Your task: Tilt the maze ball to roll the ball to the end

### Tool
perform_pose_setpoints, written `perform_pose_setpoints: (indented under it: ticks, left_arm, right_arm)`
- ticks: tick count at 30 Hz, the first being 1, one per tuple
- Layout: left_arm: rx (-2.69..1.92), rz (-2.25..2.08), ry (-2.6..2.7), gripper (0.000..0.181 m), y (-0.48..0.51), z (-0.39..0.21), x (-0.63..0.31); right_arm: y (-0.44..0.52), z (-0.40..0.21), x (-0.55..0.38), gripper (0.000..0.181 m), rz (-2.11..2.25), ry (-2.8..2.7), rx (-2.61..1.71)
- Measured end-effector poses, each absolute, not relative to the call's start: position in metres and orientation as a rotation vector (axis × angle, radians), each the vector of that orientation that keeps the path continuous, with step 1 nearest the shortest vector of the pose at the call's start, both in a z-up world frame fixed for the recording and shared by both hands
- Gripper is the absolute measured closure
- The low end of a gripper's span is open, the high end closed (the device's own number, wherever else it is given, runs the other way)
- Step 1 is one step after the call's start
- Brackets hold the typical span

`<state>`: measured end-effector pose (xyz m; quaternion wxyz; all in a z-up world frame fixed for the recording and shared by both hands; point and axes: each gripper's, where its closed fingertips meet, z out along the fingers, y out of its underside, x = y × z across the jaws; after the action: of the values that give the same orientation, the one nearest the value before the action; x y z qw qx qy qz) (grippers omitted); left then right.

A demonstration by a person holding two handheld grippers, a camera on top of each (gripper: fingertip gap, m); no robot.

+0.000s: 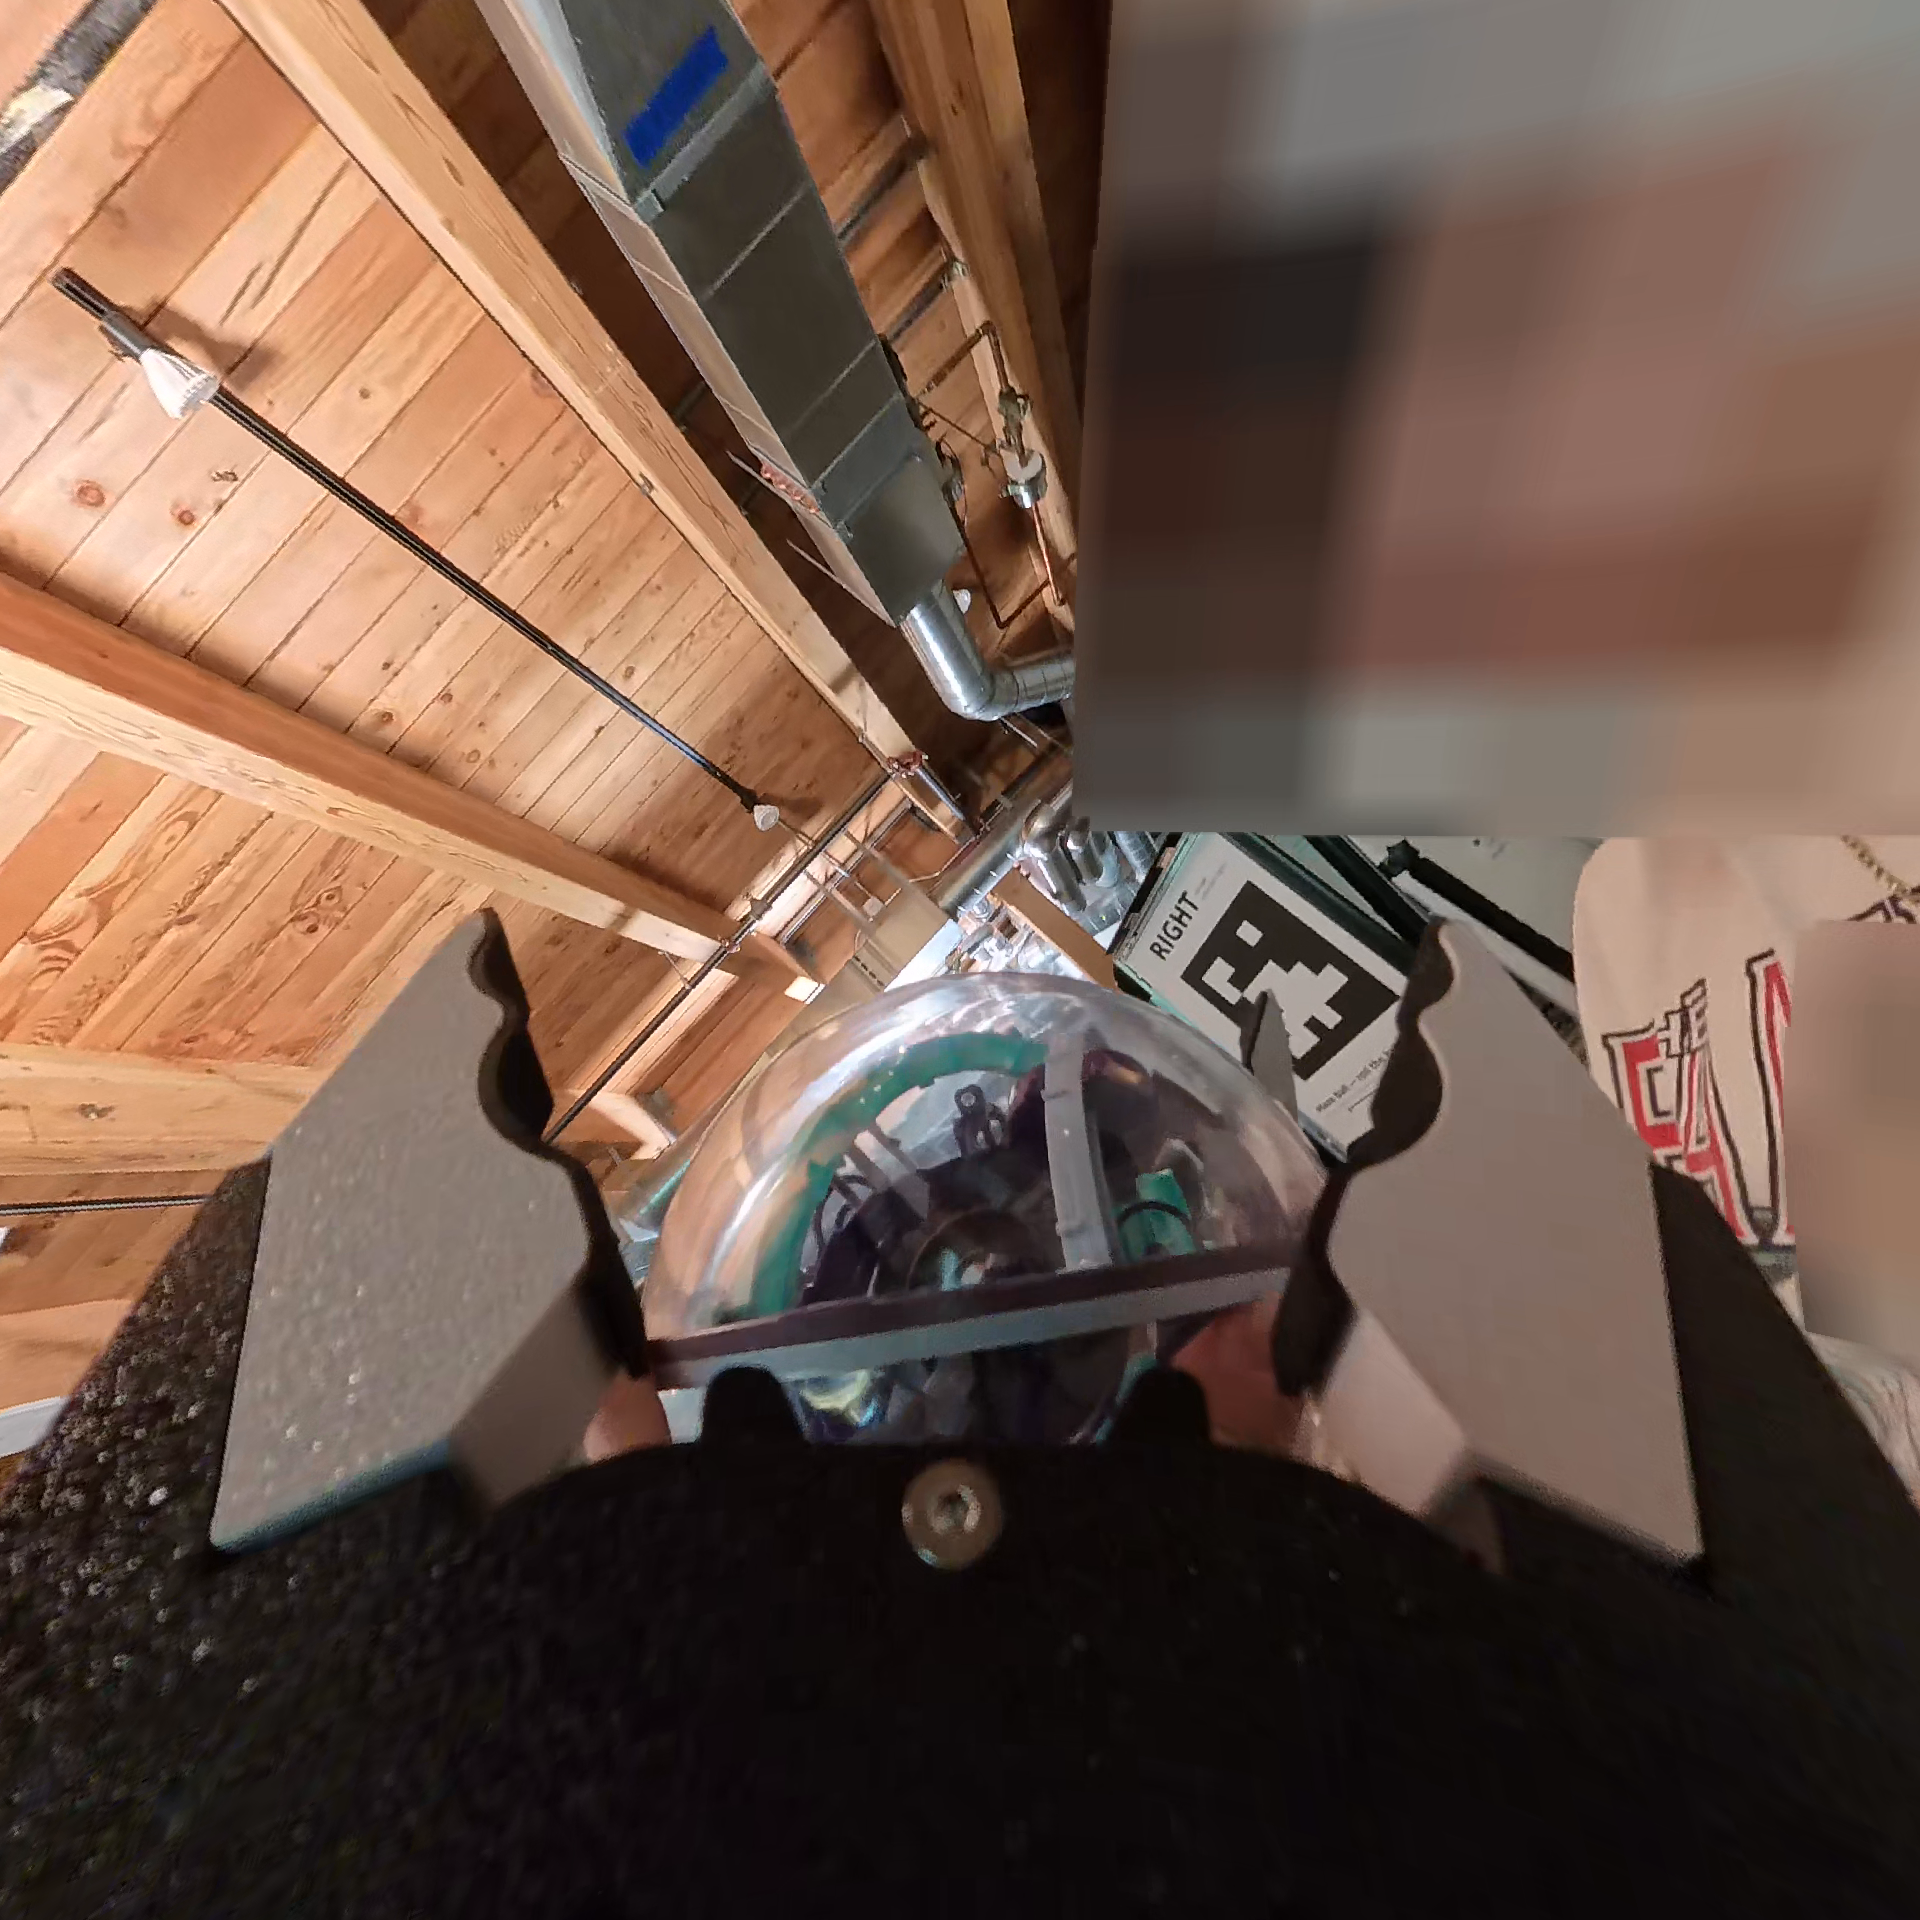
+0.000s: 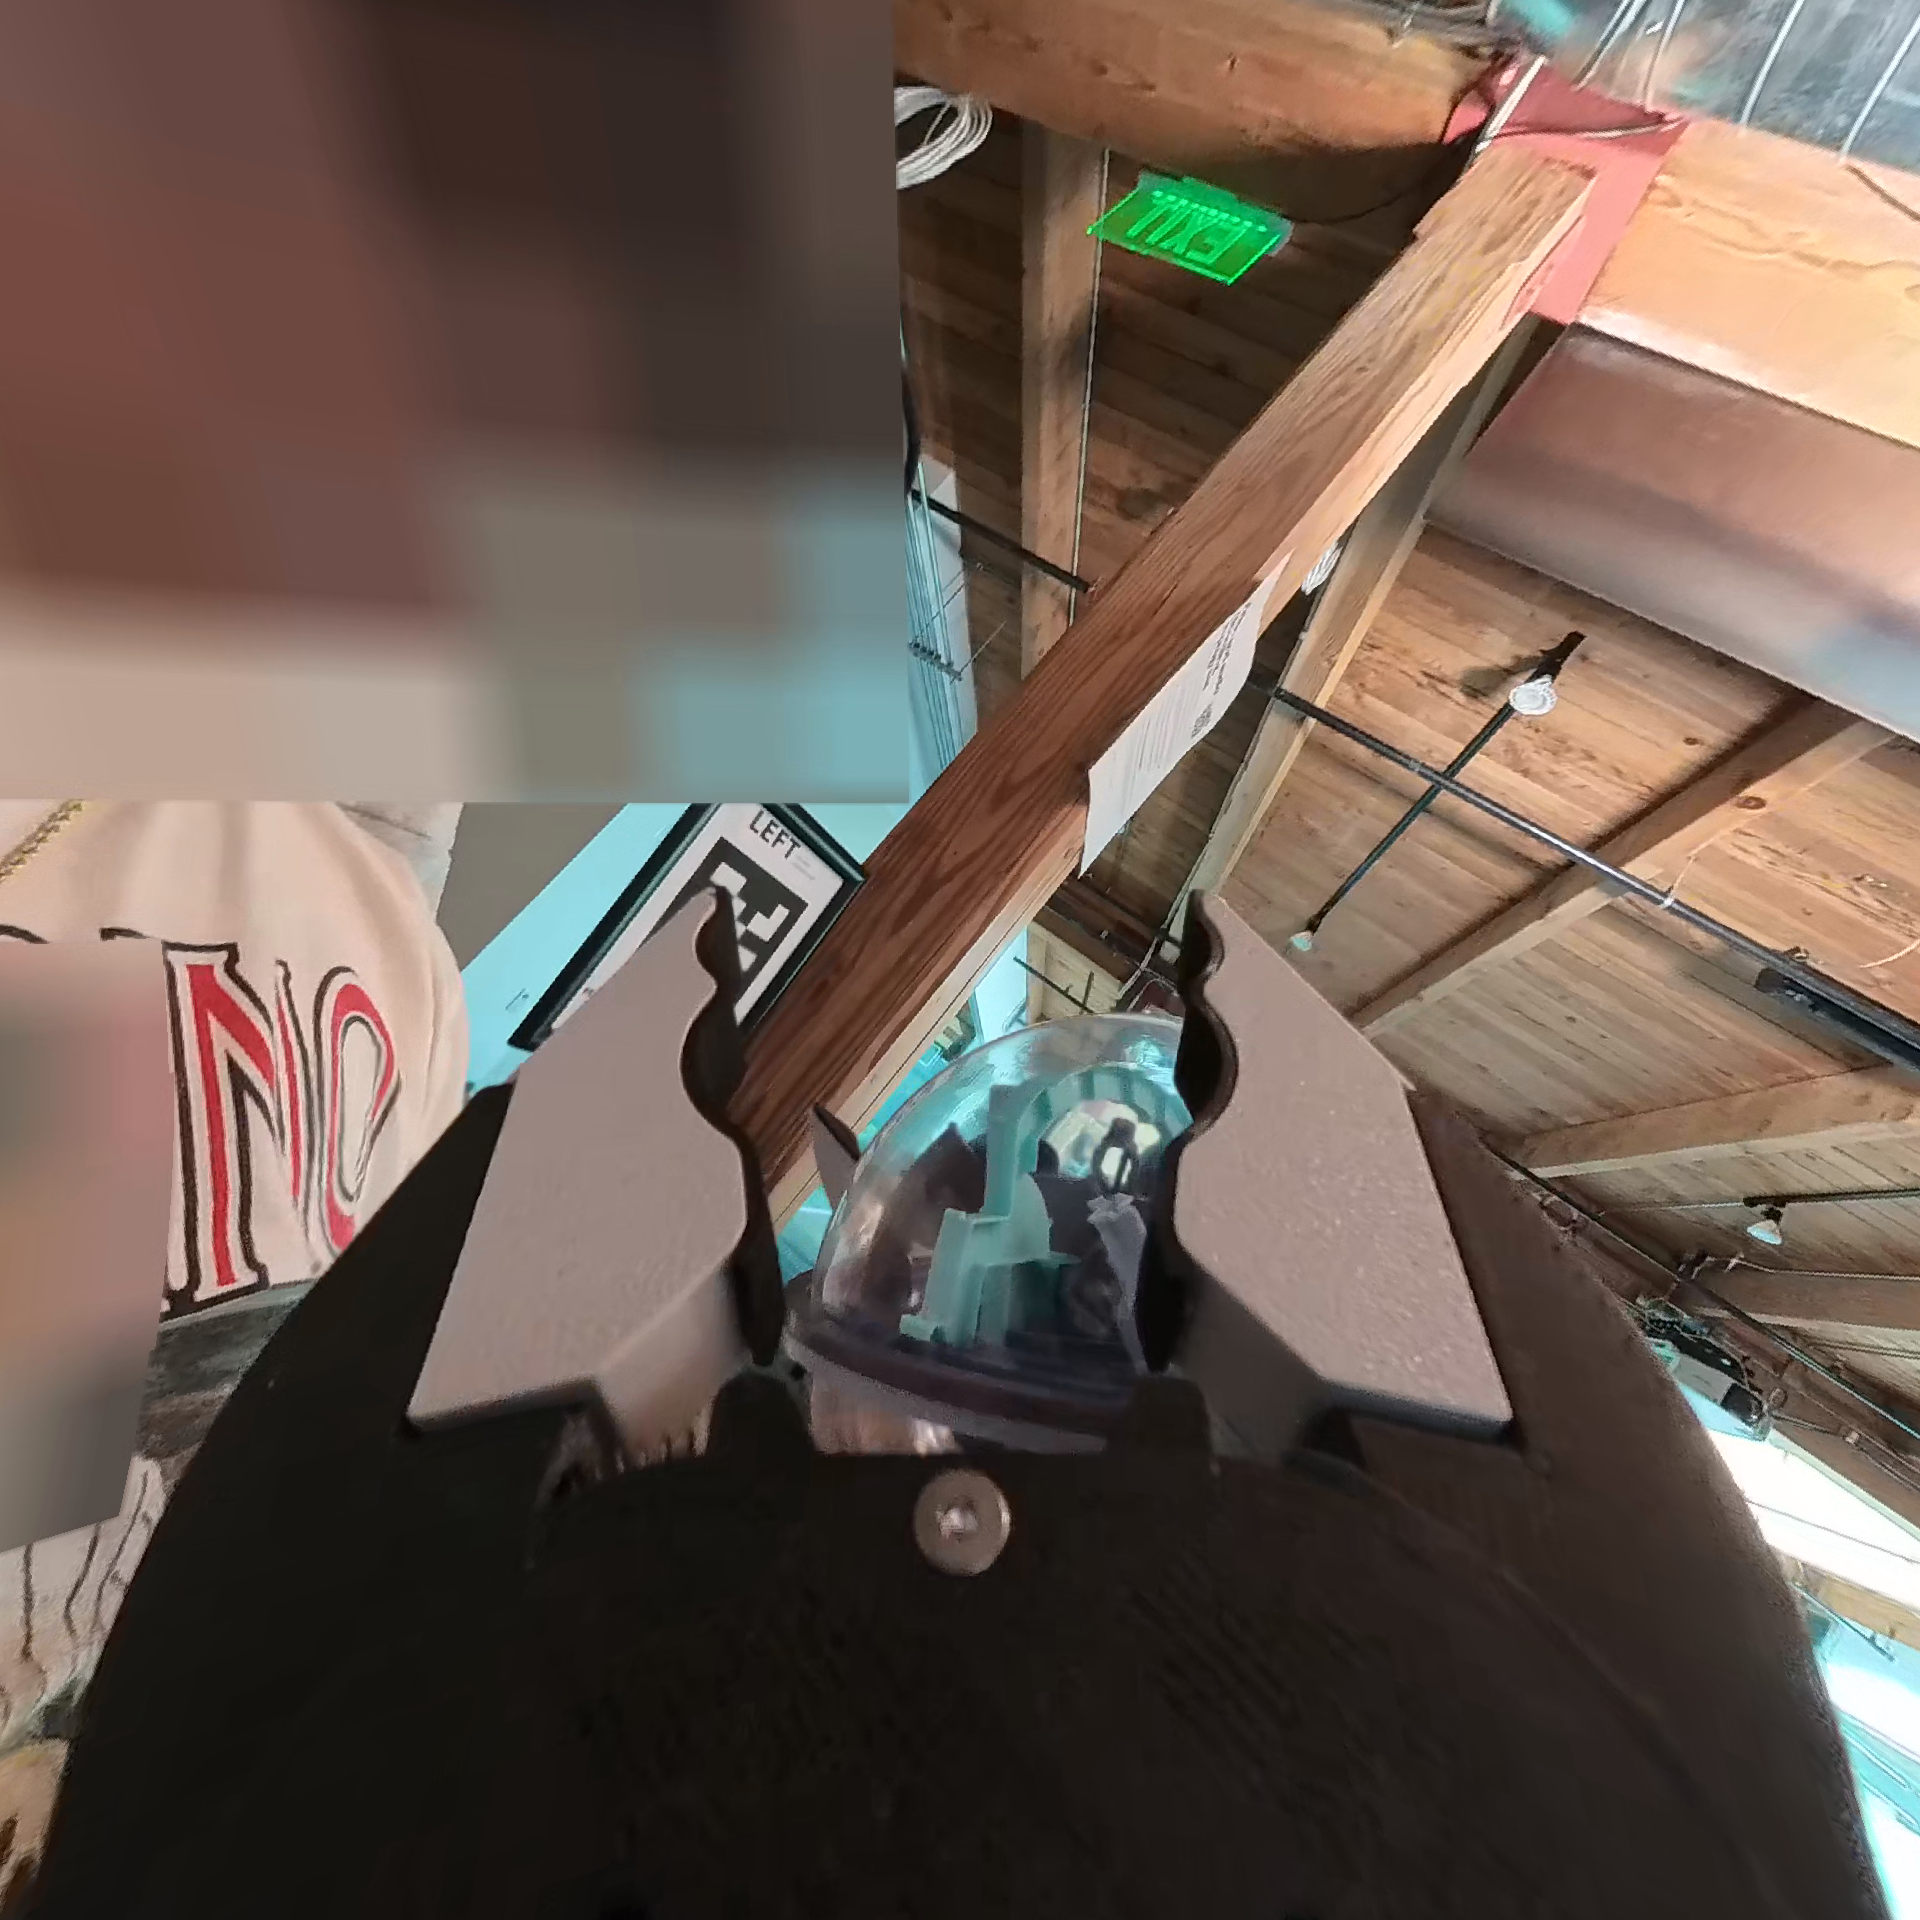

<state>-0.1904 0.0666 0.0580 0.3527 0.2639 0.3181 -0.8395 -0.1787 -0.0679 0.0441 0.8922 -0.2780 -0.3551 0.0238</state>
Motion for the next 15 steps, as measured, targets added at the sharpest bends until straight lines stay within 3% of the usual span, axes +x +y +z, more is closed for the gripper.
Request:
perform_pose_setpoints:
  ticks: [15]
  left_arm:
    - [0.634,-2.363,0.743,0.025,0.091,0.063,-0.183]
  right_arm:
    - [-0.057,0.037,-0.188,0.097,-0.013,-0.778,-0.621]
